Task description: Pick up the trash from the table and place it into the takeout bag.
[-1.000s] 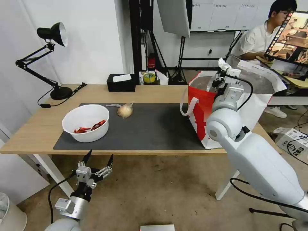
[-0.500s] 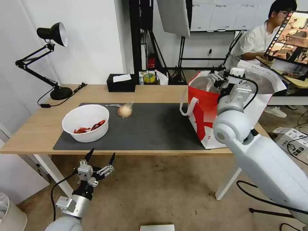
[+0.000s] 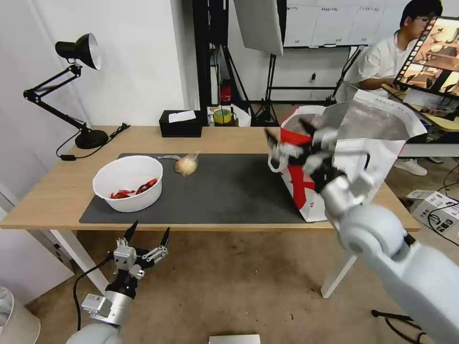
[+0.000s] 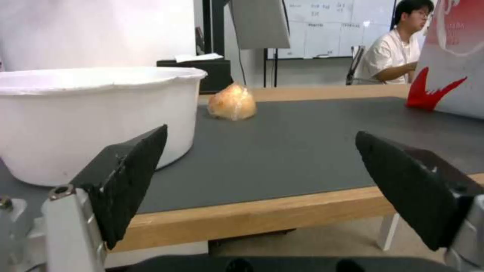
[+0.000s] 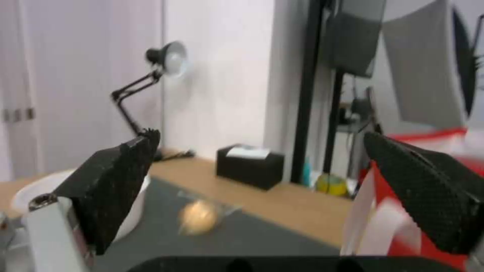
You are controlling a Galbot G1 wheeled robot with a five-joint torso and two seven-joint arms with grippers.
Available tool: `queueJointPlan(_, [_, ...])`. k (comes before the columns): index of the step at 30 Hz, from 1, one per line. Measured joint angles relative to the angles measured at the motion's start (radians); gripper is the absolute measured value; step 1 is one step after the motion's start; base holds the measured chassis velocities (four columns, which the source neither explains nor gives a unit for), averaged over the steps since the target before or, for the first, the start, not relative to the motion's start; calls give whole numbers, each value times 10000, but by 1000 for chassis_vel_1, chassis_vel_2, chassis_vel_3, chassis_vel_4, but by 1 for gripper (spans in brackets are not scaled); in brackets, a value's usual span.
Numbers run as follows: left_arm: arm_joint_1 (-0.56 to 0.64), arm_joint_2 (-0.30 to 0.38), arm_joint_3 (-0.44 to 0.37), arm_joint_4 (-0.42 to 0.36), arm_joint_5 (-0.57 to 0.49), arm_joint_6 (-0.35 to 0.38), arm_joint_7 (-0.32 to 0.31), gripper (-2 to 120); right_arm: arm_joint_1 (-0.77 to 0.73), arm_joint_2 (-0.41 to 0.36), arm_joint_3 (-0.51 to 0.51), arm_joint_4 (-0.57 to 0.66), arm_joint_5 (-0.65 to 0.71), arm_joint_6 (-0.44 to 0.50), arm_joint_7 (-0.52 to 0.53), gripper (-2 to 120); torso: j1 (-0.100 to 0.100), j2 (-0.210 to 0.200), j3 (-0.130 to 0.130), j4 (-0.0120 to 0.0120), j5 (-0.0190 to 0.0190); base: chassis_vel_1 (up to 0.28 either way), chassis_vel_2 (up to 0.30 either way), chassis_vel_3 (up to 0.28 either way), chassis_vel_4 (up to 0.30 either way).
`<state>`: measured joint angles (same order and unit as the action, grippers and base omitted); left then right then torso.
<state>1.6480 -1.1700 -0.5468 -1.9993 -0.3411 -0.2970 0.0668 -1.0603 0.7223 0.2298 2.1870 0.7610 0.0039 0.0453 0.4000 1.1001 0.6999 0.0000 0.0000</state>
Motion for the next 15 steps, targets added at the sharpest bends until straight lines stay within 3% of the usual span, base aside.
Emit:
queueJointPlan(8, [-198, -36, 64, 129, 12, -17, 5, 100, -3313, 479, 1348, 166, -1047, 919, -768, 100, 0, 0, 0, 0, -2, 0, 0, 0, 0])
queueJointPlan(10, [-205, -54, 69, 147, 18, -22, 9, 100, -4495, 1096, 1557, 120, -1642, 1364, -718, 100, 0, 0, 0, -1, 0, 0, 0, 0, 0])
queueJointPlan(15, [-107, -104, 27, 128, -62, -26, 13, 100, -5745, 1992, 1622, -110, -2455, 2017, -413, 100, -2, 1, -1, -3, 0, 0, 0, 0, 0])
